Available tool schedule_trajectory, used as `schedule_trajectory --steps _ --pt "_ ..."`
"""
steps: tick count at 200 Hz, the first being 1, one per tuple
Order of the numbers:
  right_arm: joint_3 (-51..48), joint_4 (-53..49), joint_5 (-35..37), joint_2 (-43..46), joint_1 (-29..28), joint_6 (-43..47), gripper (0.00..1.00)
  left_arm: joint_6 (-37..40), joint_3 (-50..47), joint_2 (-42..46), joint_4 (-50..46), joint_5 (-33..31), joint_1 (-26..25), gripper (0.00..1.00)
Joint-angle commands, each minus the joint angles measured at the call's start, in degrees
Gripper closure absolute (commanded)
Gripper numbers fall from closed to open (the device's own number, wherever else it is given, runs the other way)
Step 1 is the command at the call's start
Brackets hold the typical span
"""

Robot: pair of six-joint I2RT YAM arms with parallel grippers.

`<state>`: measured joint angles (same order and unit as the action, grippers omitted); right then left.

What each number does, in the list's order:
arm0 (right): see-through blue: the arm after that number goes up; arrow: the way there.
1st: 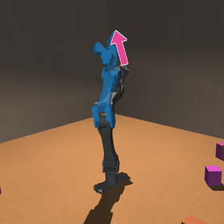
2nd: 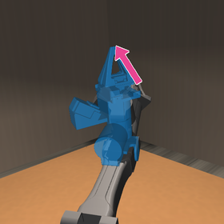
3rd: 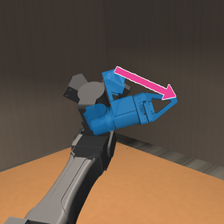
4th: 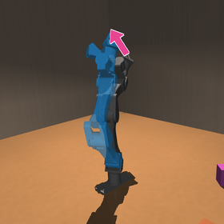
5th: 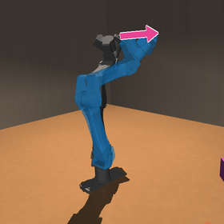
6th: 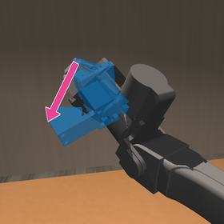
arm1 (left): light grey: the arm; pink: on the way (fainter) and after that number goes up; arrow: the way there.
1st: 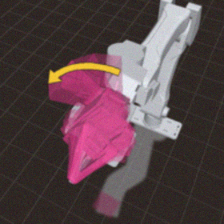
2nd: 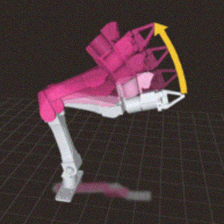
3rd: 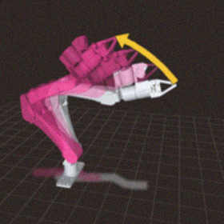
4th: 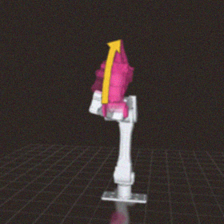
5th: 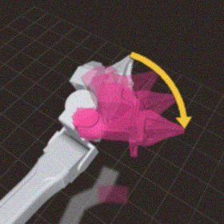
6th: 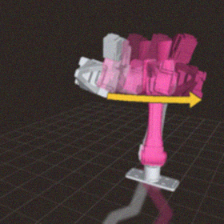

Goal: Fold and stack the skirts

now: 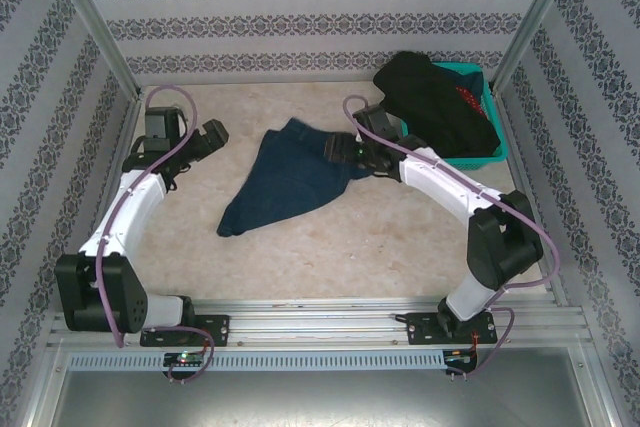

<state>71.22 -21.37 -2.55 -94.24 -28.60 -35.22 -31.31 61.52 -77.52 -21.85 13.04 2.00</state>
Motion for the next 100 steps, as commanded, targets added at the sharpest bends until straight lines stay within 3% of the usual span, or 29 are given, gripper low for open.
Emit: schedule_trajectory --steps 1,23,58,81,100 --pt "0.1 2.4 0.8 2.6 0.4 -0.4 0.02 0.0 -0.8 -1.3 -5.7 0.7 0.4 0.0" --pt "0.7 5.3 -2.6 0.1 0.5 2.4 0.02 -2.2 -2.5 -3.3 -6.6 4.0 0.1 0.0" --pt "8.6 5.0 -7.8 -9.6 0.6 6.4 0.02 -5.5 -6.2 -2.9 -9.3 3.5 -2.0 0.0" --pt "16.7 1.7 -6.4 -16.6 1.0 3.2 0.02 -5.3 -9.6 -1.3 -10.4 5.3 -4.1 0.0" --pt "24.0 -0.3 -6.2 -22.8 1.0 0.7 0.02 -5.9 -11.4 -0.9 -14.1 1.8 -6.6 0.0"
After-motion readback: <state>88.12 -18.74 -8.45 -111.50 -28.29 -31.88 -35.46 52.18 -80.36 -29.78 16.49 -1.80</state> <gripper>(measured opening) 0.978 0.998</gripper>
